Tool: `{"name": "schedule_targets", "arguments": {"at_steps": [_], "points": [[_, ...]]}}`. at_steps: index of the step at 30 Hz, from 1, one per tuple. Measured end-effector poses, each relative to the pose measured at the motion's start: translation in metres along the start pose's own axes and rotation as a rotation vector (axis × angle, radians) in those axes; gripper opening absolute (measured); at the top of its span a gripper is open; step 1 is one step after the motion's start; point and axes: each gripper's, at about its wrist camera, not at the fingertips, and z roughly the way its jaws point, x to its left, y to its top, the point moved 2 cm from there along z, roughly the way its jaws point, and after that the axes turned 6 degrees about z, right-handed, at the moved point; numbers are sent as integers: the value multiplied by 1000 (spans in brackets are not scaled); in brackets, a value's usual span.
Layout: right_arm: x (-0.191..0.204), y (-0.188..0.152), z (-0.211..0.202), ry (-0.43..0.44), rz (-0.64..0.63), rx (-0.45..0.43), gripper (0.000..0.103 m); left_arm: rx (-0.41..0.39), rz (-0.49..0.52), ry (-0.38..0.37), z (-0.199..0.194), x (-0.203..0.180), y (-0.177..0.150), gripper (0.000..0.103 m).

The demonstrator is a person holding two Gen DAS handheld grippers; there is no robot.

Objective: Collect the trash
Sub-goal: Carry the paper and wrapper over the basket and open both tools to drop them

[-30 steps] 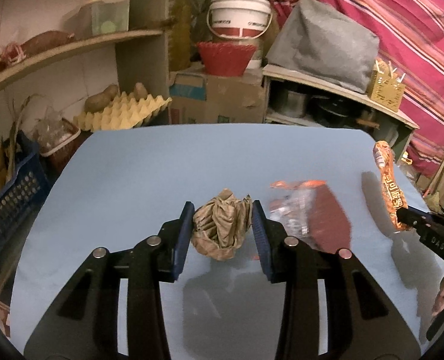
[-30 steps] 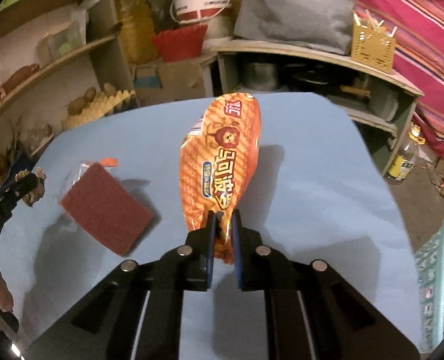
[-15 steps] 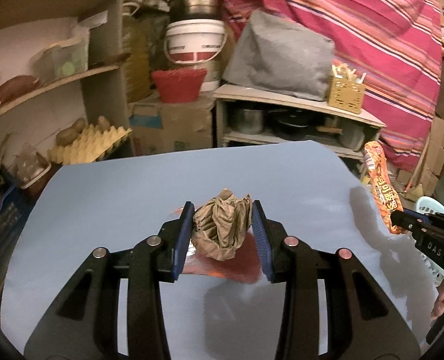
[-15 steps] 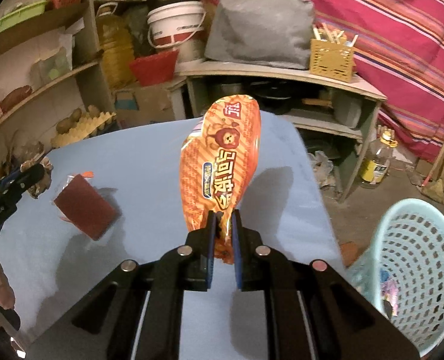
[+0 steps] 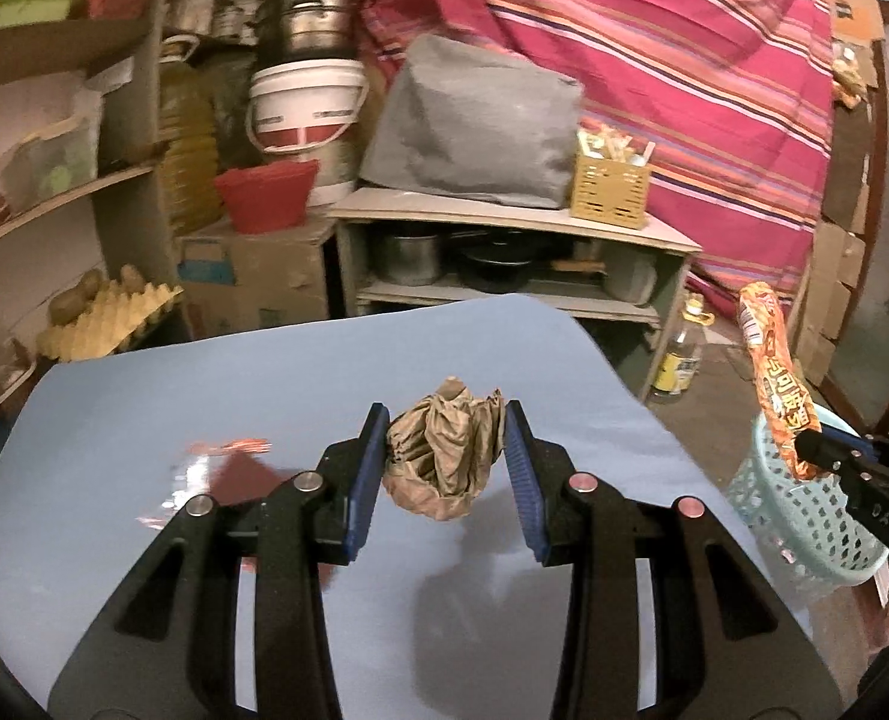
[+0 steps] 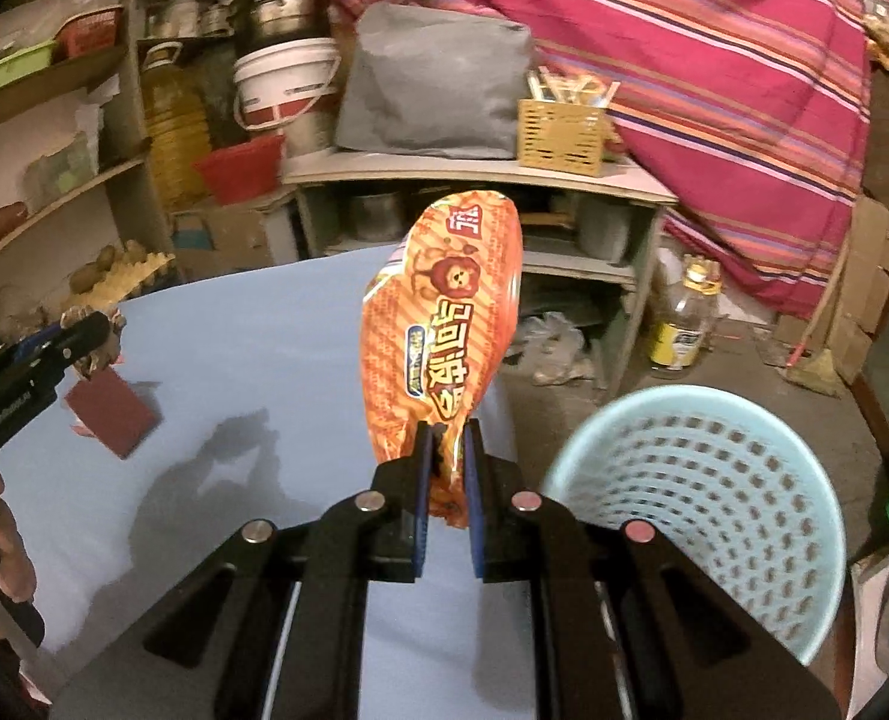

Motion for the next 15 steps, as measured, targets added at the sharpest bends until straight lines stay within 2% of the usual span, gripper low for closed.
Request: {"name": "schedule_targets", "arguments": {"at_steps": [7, 15], "points": [[-64, -5, -20, -67, 51, -14, 11, -7, 30, -70, 7, -55, 5, 38], [-123, -12, -39, -119, 118, -23, 11, -28, 62, -181, 11, -136, 16, 38]]}}
